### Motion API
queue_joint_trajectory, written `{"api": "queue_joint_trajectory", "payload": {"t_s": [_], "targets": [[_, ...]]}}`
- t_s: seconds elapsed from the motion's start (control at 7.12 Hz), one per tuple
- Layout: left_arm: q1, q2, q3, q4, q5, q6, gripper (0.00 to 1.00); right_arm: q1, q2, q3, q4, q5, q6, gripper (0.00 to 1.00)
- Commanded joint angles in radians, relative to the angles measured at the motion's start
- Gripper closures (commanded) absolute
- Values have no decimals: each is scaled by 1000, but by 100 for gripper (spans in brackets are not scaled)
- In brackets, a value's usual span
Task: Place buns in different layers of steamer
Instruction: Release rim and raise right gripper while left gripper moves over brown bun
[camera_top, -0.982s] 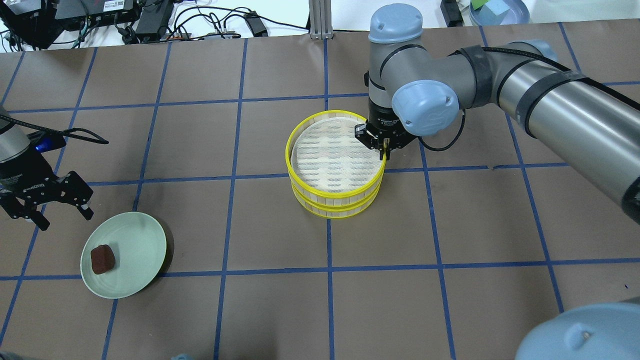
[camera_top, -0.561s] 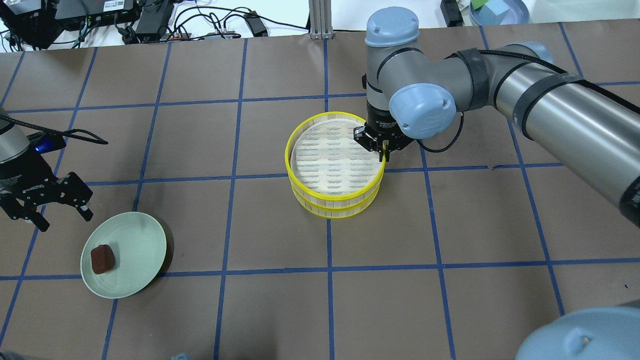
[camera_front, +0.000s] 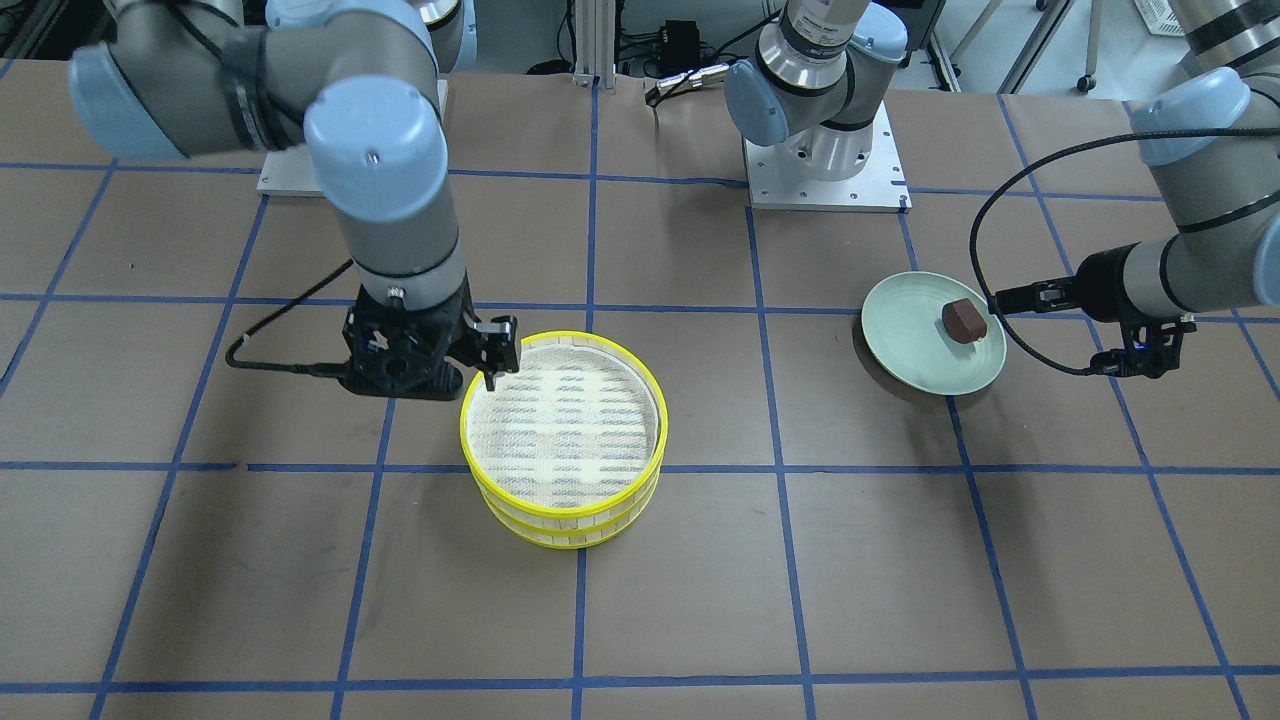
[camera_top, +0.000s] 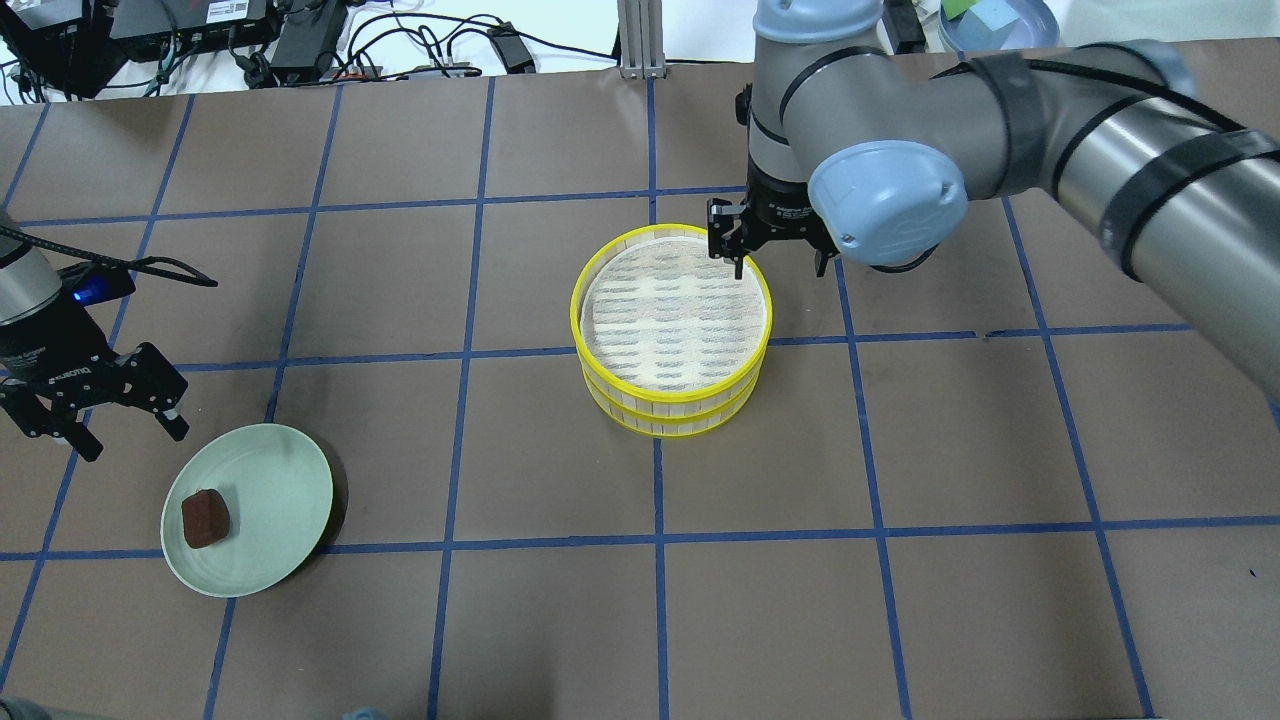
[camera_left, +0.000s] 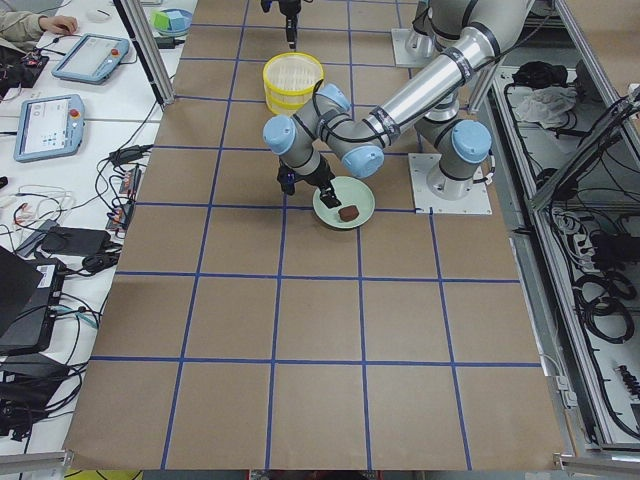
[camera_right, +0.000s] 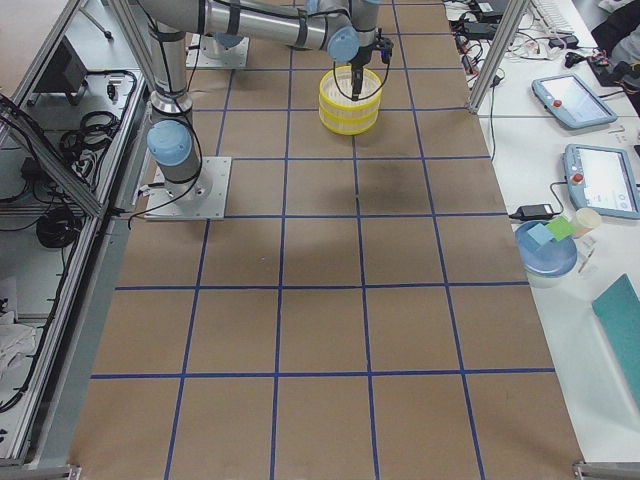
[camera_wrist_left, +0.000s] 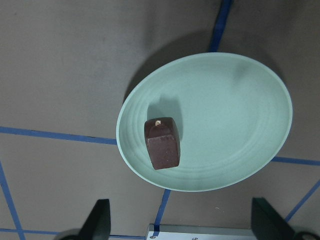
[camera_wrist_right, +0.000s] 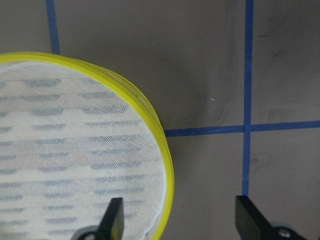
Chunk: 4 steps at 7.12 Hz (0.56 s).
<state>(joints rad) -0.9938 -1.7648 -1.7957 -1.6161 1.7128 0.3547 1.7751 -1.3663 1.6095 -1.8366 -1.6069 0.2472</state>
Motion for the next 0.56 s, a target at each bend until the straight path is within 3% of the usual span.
{"api": "queue_joint_trajectory", "payload": {"t_s": [0.0,0.28,0.42], "targets": [[3,-1,-4,5,-7,-14,0,-9,-167,-47,150,28,-8,0],[10,-27,-31,-4,-50,-54,0,-16,-192,-158,302,32,-9,0],[12,-53,-37,-2,-45,-59,0,-17,-195,-152,310,30,-9,0]]}}
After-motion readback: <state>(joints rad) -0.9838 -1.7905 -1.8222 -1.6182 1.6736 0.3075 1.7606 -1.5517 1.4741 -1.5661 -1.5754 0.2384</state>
